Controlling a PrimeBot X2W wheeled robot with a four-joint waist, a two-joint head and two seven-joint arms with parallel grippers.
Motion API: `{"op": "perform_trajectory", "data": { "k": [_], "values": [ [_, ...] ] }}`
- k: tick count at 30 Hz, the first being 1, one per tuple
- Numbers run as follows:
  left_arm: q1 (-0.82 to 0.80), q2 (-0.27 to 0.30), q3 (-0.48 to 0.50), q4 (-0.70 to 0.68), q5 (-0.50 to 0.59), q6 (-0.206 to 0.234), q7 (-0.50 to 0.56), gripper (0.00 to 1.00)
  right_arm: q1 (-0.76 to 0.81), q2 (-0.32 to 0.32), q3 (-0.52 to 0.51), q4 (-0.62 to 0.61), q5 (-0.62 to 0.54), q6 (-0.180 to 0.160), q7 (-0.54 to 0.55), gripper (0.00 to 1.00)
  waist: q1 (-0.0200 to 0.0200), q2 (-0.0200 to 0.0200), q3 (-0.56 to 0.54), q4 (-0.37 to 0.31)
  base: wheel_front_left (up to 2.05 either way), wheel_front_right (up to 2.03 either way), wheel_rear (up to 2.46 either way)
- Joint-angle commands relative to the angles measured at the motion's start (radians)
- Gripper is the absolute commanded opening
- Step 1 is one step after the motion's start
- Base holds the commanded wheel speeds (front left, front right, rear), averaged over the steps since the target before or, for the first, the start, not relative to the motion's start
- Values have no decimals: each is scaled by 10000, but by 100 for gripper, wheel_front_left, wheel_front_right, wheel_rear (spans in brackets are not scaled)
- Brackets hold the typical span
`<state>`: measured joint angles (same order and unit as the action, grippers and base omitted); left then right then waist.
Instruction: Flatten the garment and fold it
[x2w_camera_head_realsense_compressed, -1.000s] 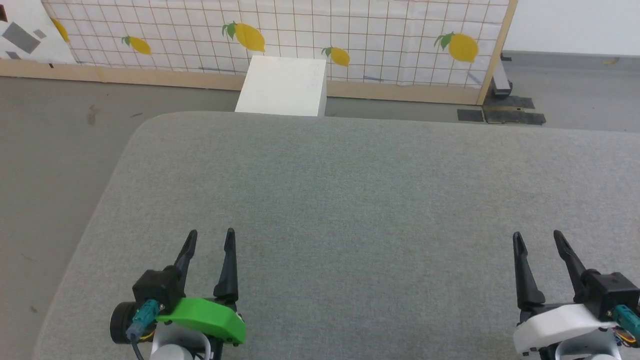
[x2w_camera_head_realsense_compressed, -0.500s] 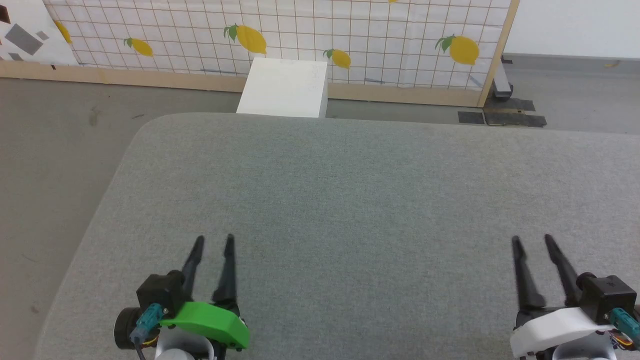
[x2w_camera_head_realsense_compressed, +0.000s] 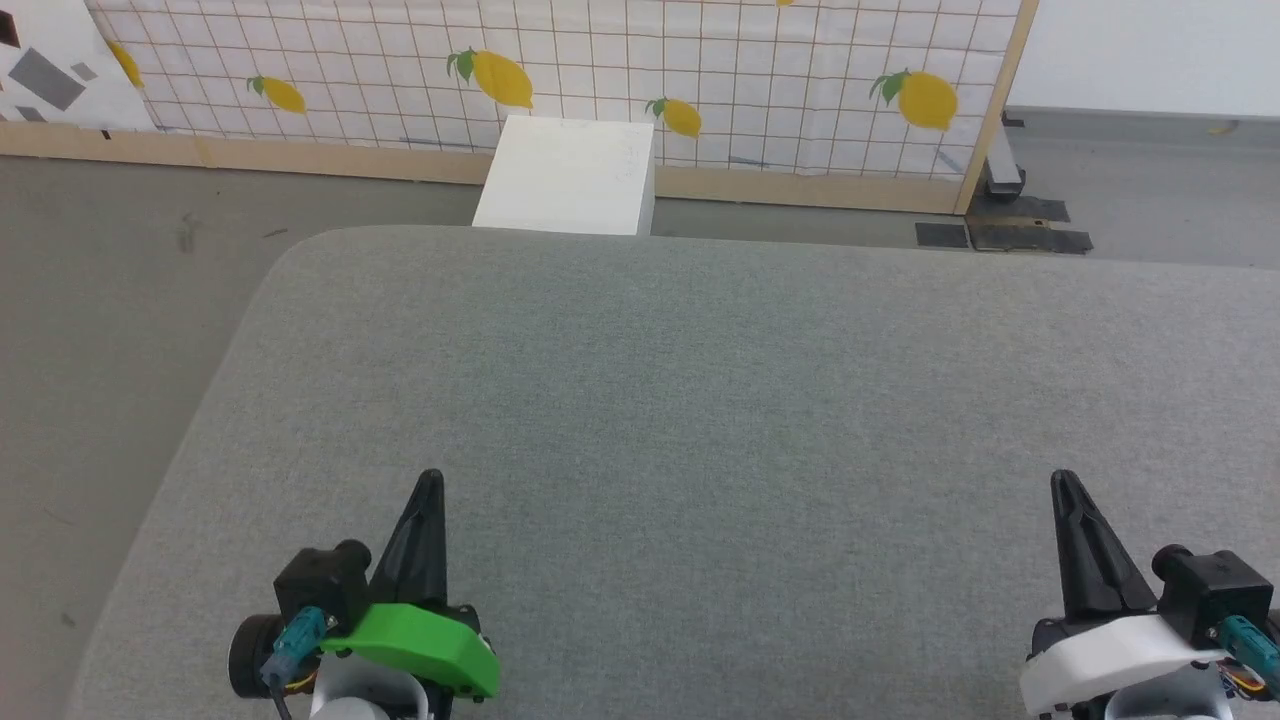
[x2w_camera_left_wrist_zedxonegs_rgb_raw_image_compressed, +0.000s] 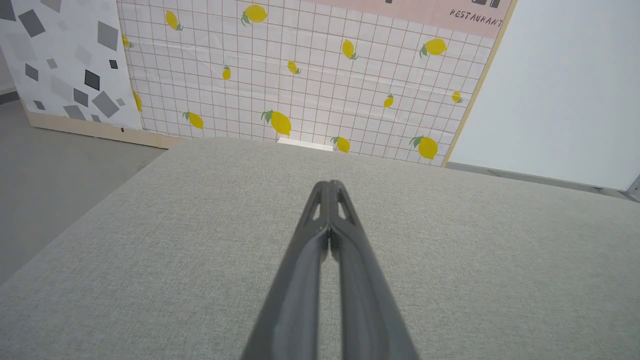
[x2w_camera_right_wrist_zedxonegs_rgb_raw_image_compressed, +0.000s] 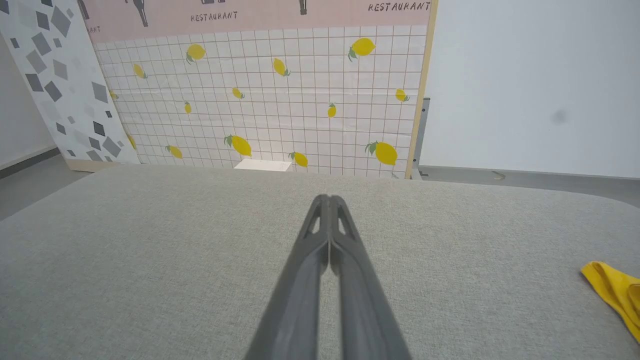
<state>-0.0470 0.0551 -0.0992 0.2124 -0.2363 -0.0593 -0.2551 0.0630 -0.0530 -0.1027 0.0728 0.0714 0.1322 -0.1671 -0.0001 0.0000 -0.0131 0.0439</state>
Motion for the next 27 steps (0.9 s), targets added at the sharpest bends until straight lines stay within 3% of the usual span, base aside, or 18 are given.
{"op": "perform_trajectory", "data": {
  "k": [1,27],
  "values": [
    [13,-1,25,-53,50,16,57,0,-17,1,28,-20,-20,0,44,0,1,0,1,-5,0,0,0],
    [109,-11,228,-488,536,138,581,0,-146,6,238,-169,-166,-4,386,0,1,0,29,-97,0,0,0]
  ]
}}
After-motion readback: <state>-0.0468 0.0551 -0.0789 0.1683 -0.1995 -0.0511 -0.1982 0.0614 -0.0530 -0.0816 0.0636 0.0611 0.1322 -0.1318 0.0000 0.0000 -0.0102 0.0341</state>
